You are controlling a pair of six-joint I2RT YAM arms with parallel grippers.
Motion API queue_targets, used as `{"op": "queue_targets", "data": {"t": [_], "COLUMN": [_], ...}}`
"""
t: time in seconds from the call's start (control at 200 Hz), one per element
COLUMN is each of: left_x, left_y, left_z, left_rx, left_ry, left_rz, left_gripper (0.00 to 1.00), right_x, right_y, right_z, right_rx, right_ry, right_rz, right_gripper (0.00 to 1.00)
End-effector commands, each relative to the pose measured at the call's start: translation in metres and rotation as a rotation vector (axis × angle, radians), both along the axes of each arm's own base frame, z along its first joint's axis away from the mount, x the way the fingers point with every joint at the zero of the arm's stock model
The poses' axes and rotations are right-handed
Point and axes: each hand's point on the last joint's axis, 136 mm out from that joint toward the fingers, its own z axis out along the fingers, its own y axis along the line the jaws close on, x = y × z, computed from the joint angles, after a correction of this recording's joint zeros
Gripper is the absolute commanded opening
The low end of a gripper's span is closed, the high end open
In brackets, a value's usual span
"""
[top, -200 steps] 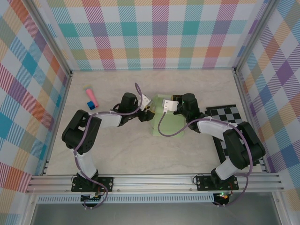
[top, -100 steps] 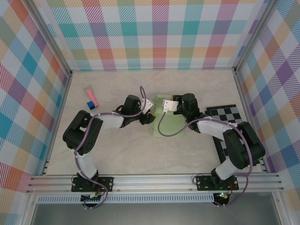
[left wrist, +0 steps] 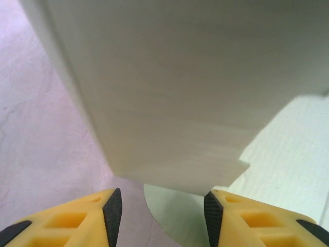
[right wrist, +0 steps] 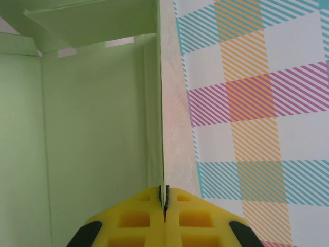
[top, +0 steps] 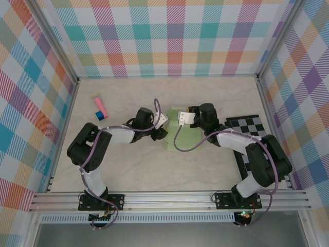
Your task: Fold the paper box
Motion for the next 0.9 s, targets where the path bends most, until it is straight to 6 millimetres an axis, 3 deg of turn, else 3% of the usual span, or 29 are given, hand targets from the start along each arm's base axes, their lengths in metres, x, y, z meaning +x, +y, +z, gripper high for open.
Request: {"op": "queue_targets", "data": {"t": [0.0, 0.23, 0.475, 0.715, 0.895], "left_x": [-0.015, -0.022, -0.016, -0.012, -0.005], "left_y": [-0.013, -0.028, -0.029, -0.02, -0.019], "left_z": [0.027, 0.023, 0.023, 0.008, 0.01], "left_rx": [-0.064, -0.037, -0.006, 0.025, 0.01], "left_ry": [-0.172, -0.252, -0.275, -0.276, -0.277], "left_rz": [-0.168, -0.301, -0.279, -0.225, -0.172], "left_gripper": [0.47, 0.35, 0.28, 0.29, 0.32], "right_x": [-0.011, -0.013, -0.016, -0.015, -0.018], "right_y": [0.005, 0.005, 0.007, 0.01, 0.015], "right_z": [0.005, 0.01, 0.004, -0.007, -0.009], "right_rx": [-0.001, 0.034, 0.021, -0.014, -0.038], "right_ry": [0.012, 0.019, 0.016, -0.05, -0.082], "right_rz": [0.058, 0.043, 0.038, 0.015, 0.021], "right_gripper": [0.0, 0.0, 0.0, 0.0, 0.0]}}
